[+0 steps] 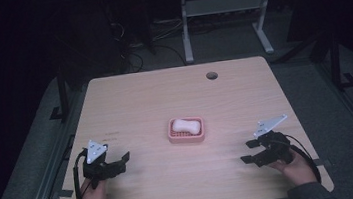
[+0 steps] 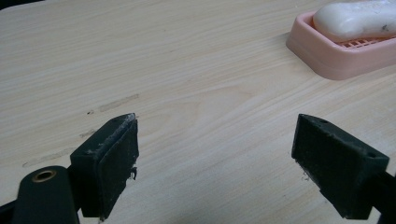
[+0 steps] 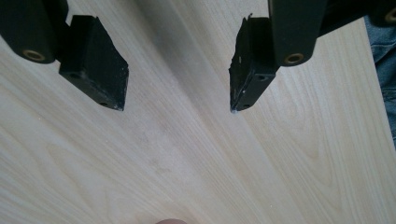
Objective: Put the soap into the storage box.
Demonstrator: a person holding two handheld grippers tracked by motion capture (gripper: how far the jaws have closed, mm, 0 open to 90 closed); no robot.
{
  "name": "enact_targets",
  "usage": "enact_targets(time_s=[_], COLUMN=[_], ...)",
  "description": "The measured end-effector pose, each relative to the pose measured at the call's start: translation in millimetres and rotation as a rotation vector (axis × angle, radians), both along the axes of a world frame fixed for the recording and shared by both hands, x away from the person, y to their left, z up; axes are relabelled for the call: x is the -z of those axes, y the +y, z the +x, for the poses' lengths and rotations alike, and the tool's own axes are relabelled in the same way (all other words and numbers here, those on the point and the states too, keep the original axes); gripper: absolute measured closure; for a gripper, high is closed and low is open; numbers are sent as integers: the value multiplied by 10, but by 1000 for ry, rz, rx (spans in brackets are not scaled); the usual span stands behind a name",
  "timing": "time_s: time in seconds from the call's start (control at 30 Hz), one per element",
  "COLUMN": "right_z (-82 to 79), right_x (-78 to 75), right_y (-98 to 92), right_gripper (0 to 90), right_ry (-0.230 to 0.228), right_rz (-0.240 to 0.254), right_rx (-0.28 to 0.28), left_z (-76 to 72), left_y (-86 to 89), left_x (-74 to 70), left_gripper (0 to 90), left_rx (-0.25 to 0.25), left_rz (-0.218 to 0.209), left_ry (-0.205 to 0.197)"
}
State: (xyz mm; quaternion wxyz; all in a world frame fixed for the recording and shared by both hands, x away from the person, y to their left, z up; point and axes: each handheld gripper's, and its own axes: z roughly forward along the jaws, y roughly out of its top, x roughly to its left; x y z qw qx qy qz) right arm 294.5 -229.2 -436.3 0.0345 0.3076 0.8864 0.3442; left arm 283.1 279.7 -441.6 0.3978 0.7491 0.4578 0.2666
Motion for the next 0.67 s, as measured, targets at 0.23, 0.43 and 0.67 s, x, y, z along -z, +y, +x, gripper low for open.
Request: enact_targets(time_s=[0.23,0.43,0.67], right_z=[-59,-104,-134], right_x=[21,58,32], right_y=[-31,-75,-102], right_gripper=[371,371,371], right_ry=[-3,-4,-19], right_rz=[10,15,21], right_rx=[16,29,51], left_z=[2,5,10], left_y=[-4,-10,-11], left_x=[2,5,6], left_gripper=[141,141,141], left_rx=[4,6,9], left_rz=[1,-3,-2], left_ry=[1,2,4])
